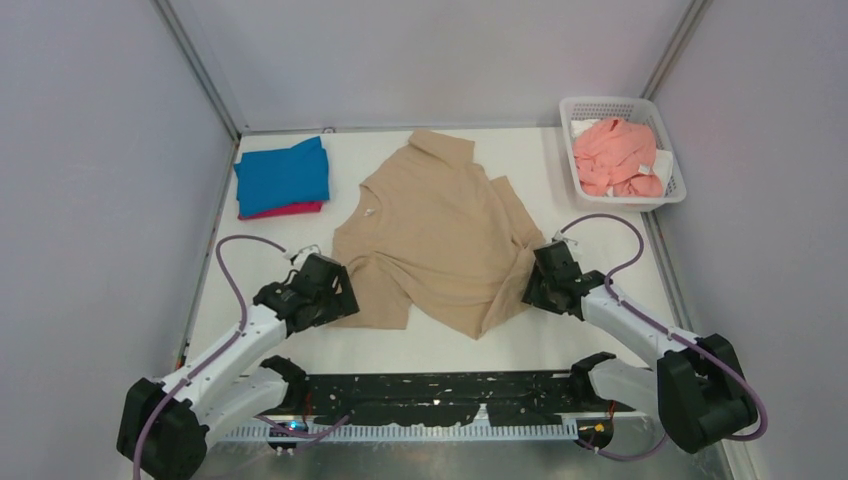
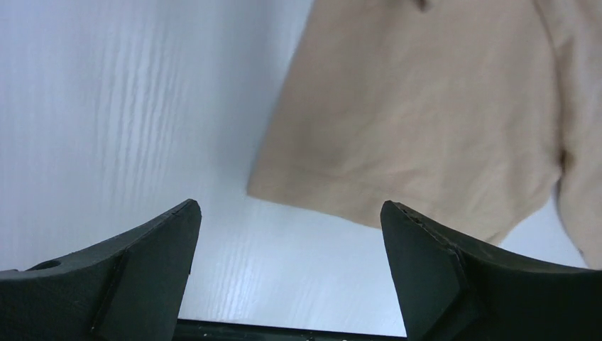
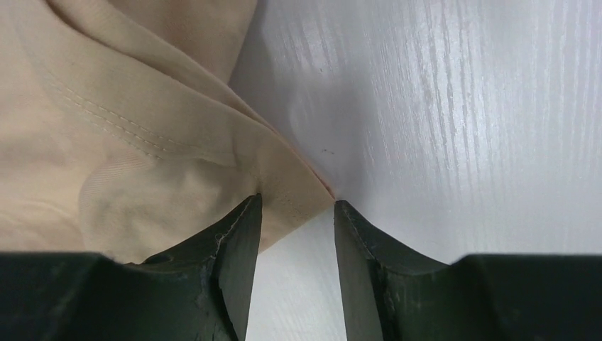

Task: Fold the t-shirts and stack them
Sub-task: Flatten out the tshirt

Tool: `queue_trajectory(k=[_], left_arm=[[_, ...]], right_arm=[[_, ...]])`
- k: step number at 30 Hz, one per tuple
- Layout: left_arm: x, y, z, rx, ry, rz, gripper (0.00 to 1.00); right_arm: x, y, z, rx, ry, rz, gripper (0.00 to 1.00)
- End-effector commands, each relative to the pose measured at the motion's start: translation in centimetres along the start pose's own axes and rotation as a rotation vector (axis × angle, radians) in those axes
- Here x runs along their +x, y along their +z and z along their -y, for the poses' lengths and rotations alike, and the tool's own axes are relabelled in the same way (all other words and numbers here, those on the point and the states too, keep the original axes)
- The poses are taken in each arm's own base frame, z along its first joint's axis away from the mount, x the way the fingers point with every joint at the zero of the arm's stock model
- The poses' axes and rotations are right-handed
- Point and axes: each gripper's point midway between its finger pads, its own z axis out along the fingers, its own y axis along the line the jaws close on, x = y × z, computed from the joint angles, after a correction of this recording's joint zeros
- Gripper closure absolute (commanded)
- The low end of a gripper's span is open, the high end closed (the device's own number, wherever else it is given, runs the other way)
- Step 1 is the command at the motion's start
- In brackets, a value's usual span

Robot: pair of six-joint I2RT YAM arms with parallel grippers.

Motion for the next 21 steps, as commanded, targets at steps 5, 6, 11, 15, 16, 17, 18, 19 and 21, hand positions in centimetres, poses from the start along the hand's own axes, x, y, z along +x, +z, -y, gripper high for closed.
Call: queue_trajectory(k=[5,6,11,15,16,17,18,19,21], left_arm=[[2.6,0.3,-3.5,-0.122,-0.078,-0.033,0.00],[3.0,0.5,-3.7,-0.127,-0.085,-0.041,0.00],[3.4,1.2,-3.3,-0.086,-0.097,-0.036,0.00],[2.8,1.6,-1.8,-0.028,-0.099,-0.027,0.00],[2.7,1.7,-1.6,-0.022,-0.097,-0.023,0.00],[2.5,1.7,-1.4,-0.018,-0.092,-0.019,0.00],[2.4,1.9,-1.3,-0.017,-0.084,-0.018,0.00],[2.2,2.0,-1.2,-0.015,-0.080,-0.015,0.00],[2.1,2.2,-0.9,-0.009,-0.078,-0.018,0.01]], right_arm=[[0.3,0.6,0.1,0.076,-0.015,-0.010,0.60],[0.5,0.8,0.4,0.094,-0.021,-0.022,0.60],[0.9,1.7,0.7,0.133,-0.038,-0.047,0.66],[0.8,1.9,0.6,0.156,-0.057,-0.046,0.77],[0.7,1.9,0.7,0.164,-0.060,-0.046,0.79],[0.8,1.8,0.7,0.165,-0.064,-0.045,0.84],[0.7,1.9,0.8,0.168,-0.065,-0.042,0.91],[0.6,1.8,0.7,0.164,-0.065,-0.035,0.93],[0.4,1.6,0.5,0.147,-0.061,-0.016,0.94]])
